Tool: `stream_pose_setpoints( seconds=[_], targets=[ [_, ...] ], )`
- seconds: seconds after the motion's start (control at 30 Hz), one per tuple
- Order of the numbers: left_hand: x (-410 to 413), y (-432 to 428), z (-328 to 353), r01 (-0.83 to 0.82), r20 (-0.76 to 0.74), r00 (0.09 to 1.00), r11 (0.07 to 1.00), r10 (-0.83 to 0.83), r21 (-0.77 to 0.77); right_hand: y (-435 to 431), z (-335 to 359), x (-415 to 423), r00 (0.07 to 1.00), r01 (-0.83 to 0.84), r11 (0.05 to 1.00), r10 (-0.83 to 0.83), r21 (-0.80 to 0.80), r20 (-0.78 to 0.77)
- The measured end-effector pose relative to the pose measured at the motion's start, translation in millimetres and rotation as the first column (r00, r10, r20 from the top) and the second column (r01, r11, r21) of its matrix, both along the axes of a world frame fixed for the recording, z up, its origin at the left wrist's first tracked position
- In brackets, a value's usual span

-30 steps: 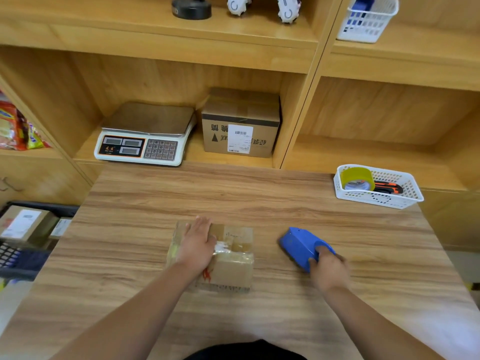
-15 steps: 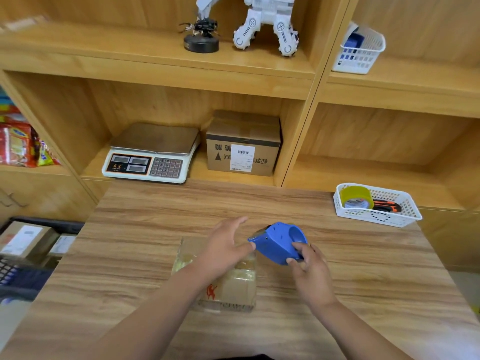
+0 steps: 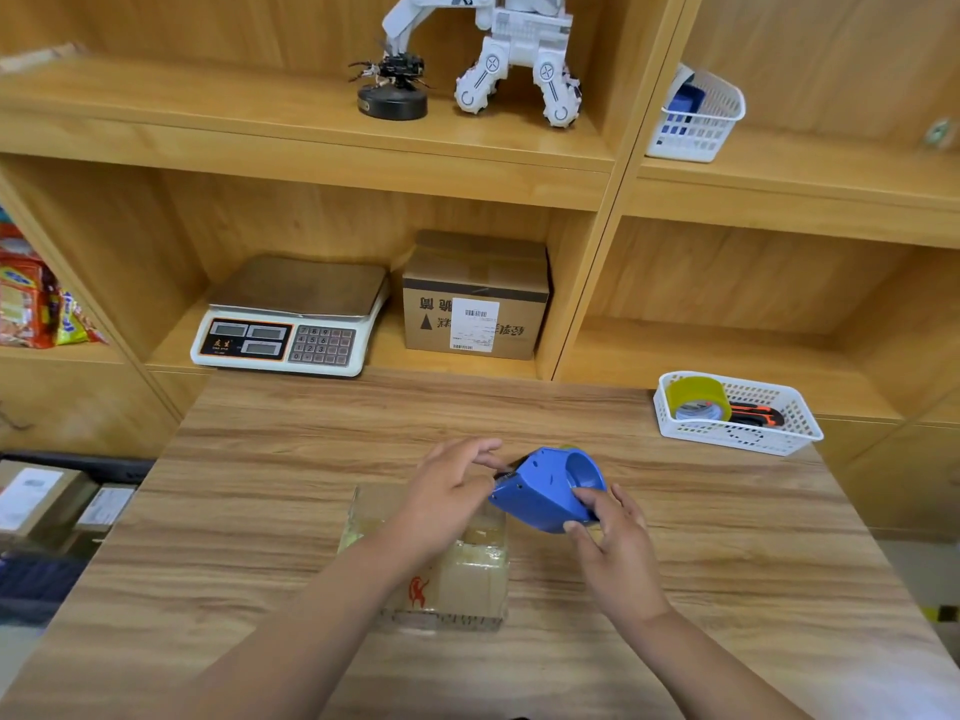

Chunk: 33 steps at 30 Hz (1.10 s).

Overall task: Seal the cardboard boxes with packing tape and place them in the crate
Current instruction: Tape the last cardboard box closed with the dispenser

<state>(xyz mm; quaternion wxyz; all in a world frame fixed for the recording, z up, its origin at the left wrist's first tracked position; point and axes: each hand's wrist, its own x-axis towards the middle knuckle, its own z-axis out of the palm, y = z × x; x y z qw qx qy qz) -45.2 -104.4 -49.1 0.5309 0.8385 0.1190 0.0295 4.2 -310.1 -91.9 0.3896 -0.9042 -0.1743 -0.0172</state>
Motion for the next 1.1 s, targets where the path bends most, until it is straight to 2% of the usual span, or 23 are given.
stream_pose_setpoints(
  seconds=[0.07, 0.23, 0.53, 0.77, 0.9, 1.1],
  targets=[
    [0.7, 2.8, 3.7, -0.016, -0.026, 1.000, 0.998, 0.015, -0.053, -2.4, 0.1, 0.4, 1.000, -0.017, 1.000, 0.017, -0.013, -0.008],
    [6.0, 6.4, 8.5, -0.073, -0.029, 0.997, 0.997, 0.073, 0.008, -3.1, 6.0, 0.1, 0.996, -0.084, 0.995, 0.085, -0.050, 0.037],
    [12.2, 13.7, 5.8, -0.237, -0.009, 0.972, 0.970, 0.237, -0.060, 4.7, 28.1, 0.2, 0.963, -0.225, 0.966, 0.240, -0.126, 0.122],
    [16.7, 24.9, 9.4, -0.201, -0.049, 0.979, 0.975, 0.197, -0.094, 5.2, 40.6, 11.9, 0.917, -0.267, 0.895, 0.350, -0.357, 0.192],
    [20.0, 27.7, 14.2, -0.183, -0.087, 0.981, 0.980, 0.176, -0.084, 1.7, 47.8, 18.7, 0.896, -0.281, 0.897, 0.373, -0.341, 0.243],
    [20.4, 43.9, 25.7, -0.226, -0.134, 0.970, 0.960, 0.204, -0.169, -6.5, 53.3, 20.3, 0.894, -0.289, 0.908, 0.369, -0.303, 0.253]
  ],
)
